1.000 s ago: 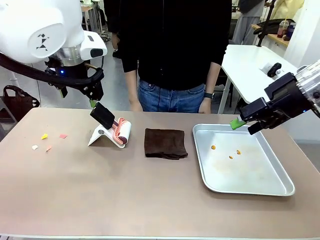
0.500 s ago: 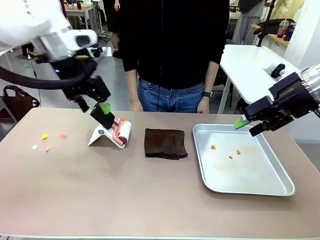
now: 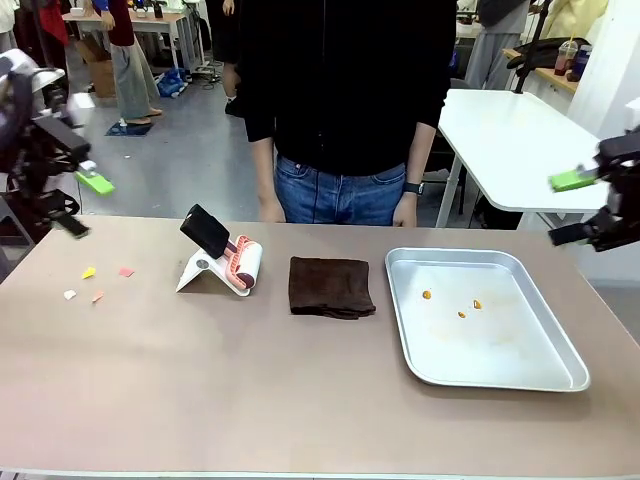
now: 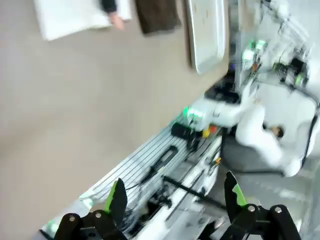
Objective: Clean the surface of the table.
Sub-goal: Hold the Lint Roller with your left hand and the towel with your right hand.
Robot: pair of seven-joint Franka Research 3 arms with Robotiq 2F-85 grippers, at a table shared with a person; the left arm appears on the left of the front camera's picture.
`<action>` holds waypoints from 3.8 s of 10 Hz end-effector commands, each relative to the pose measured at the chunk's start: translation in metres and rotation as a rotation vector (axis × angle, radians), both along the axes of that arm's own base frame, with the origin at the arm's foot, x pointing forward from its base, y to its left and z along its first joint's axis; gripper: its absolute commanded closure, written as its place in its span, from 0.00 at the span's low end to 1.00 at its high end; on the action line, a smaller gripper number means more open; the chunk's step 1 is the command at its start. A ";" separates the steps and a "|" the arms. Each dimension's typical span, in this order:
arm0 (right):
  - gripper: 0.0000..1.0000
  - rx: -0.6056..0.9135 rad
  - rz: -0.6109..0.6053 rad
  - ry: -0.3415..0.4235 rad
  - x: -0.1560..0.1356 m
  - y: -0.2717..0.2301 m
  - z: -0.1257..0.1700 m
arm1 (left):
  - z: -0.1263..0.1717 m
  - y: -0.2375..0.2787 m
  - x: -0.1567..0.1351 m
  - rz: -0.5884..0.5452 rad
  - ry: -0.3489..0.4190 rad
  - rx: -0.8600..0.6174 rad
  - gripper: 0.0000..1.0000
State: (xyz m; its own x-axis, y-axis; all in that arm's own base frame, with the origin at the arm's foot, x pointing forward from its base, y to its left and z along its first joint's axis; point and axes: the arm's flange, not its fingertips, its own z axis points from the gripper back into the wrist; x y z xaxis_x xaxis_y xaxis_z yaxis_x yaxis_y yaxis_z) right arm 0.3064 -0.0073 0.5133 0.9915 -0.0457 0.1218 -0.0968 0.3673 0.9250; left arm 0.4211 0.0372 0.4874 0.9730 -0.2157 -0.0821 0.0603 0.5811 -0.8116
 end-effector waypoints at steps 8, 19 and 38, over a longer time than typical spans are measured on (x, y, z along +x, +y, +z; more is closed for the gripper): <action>0.00 0.248 -0.311 0.150 -0.009 -0.133 -0.065 | -0.057 0.109 -0.023 1.146 0.100 -0.284 0.00; 0.00 -0.119 -0.264 0.104 0.013 -0.004 -0.024 | 0.013 0.016 0.013 0.888 0.046 -0.169 0.00; 0.00 -0.748 -0.213 0.105 0.086 0.249 -0.113 | -0.017 -0.134 0.016 0.359 -0.376 0.212 0.00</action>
State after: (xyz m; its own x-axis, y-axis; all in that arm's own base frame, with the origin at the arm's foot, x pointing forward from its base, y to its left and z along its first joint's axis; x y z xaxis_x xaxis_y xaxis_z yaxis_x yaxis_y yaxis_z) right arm 0.3891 0.2287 0.3945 0.9849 -0.1528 0.0810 0.0902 0.8537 0.5130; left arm 0.4208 -0.0914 0.4791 0.9516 0.1339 0.2767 0.0869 0.7462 -0.6600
